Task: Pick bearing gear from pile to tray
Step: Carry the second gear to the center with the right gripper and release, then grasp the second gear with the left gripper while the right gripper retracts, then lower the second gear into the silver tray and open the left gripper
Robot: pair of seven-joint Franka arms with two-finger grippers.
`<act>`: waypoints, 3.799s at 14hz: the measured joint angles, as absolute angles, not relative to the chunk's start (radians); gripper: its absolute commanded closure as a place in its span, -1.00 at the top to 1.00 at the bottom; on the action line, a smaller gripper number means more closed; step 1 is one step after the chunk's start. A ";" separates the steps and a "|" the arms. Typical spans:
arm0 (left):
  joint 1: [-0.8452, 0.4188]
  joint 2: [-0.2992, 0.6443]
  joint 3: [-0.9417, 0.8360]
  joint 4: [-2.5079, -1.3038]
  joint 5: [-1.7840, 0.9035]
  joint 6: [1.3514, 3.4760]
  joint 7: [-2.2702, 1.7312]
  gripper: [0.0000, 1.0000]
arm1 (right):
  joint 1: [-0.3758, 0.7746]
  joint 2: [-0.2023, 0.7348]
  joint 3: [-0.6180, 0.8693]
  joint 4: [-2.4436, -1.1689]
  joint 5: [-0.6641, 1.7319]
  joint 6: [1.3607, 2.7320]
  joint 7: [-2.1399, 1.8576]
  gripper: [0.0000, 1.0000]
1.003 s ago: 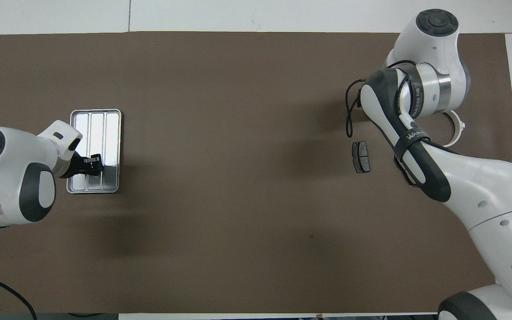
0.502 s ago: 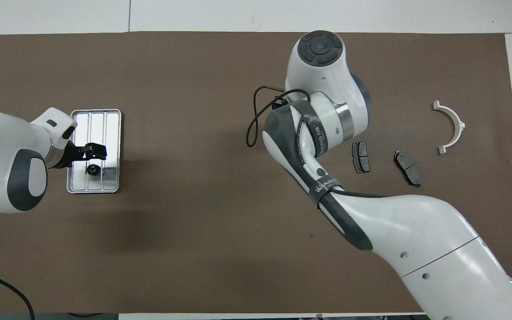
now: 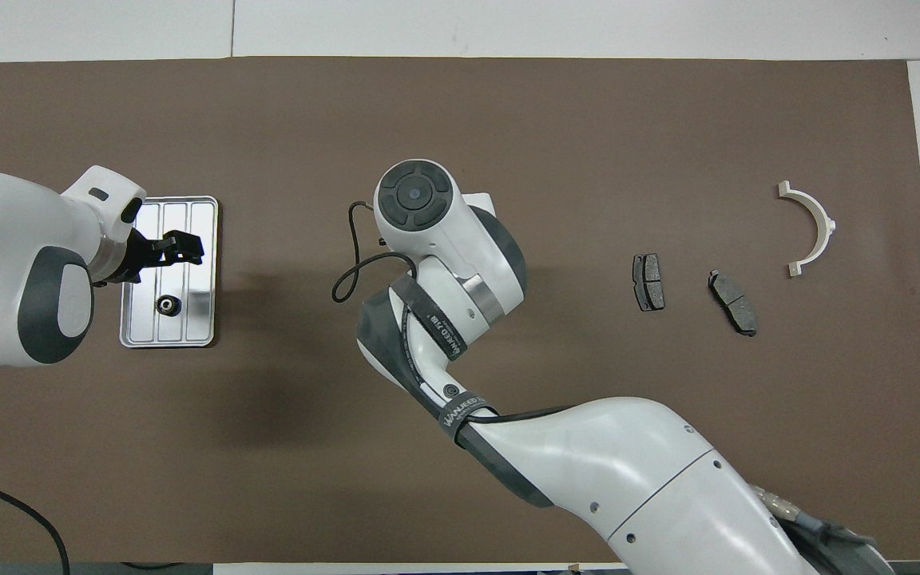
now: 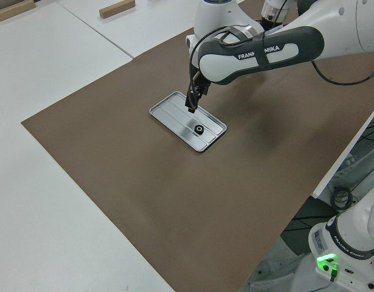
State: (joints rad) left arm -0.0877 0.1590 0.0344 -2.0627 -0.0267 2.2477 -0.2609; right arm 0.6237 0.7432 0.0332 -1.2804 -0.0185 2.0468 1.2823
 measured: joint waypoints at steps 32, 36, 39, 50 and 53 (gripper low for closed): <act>-0.616 0.490 0.035 -1.741 -0.022 2.241 -1.129 0.40 | 0.083 0.140 -0.038 -1.299 0.027 1.545 0.012 1.00; -0.620 0.483 0.035 -1.751 -0.022 2.242 -1.133 -1.00 | 0.083 0.028 -0.040 -1.399 0.026 1.479 0.012 1.00; -0.620 0.482 0.036 -1.753 -0.022 2.242 -1.135 -1.00 | 0.083 -0.022 -0.043 -1.469 0.020 1.471 0.012 1.00; -0.387 0.308 0.068 -1.774 -0.012 2.049 -0.818 -1.00 | 0.083 -0.122 -0.060 -1.647 0.012 1.590 0.012 1.00; -0.207 0.258 0.070 -1.819 -0.012 2.045 -0.523 -1.00 | 0.073 -0.147 -0.062 -1.653 0.010 1.571 0.012 1.00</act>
